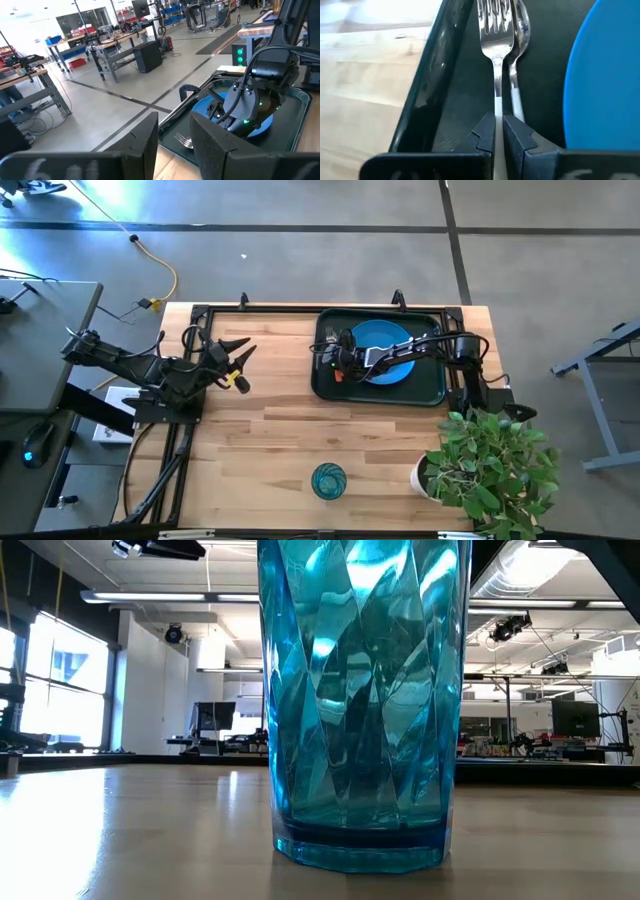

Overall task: Pick and place plate/cup/fork/spoon on tray
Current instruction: Put the orange fork on the green serving tray to the left of the orange spoon, then put the blue cup on the green serving tray to the right of the blue plate

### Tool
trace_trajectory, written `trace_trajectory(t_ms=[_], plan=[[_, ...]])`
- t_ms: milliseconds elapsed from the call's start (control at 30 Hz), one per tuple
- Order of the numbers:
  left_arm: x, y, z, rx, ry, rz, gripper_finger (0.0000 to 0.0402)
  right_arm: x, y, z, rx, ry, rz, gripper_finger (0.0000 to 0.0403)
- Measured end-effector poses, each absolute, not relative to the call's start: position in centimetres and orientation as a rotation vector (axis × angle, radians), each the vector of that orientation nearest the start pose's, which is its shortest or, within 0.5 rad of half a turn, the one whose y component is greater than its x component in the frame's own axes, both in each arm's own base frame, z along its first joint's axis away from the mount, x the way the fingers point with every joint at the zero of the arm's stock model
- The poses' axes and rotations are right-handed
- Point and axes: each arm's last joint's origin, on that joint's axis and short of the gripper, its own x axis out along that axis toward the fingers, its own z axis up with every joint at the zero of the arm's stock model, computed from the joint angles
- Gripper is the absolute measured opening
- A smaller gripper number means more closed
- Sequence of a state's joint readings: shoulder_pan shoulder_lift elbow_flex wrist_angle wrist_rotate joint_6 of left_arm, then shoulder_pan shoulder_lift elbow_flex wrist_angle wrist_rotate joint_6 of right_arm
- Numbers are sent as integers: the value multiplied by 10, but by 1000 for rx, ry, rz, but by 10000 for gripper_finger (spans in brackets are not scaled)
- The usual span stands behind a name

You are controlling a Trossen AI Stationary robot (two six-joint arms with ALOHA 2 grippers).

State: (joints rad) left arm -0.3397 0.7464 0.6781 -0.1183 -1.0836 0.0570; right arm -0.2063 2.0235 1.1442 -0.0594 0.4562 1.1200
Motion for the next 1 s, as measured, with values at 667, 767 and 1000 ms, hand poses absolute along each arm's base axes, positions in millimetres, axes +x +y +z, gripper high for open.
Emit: trace_trajectory(t_ms=[667, 767, 1000], plan=[[154, -27, 310, 171, 171, 738, 103, 388, -88, 117, 896, 485, -985, 40], [154, -27, 309, 172, 172, 738, 103, 387, -88, 117, 907, 489, -996, 73], [154, -27, 309, 180, 181, 738, 103, 387, -88, 117, 881, 491, -1006, 126]])
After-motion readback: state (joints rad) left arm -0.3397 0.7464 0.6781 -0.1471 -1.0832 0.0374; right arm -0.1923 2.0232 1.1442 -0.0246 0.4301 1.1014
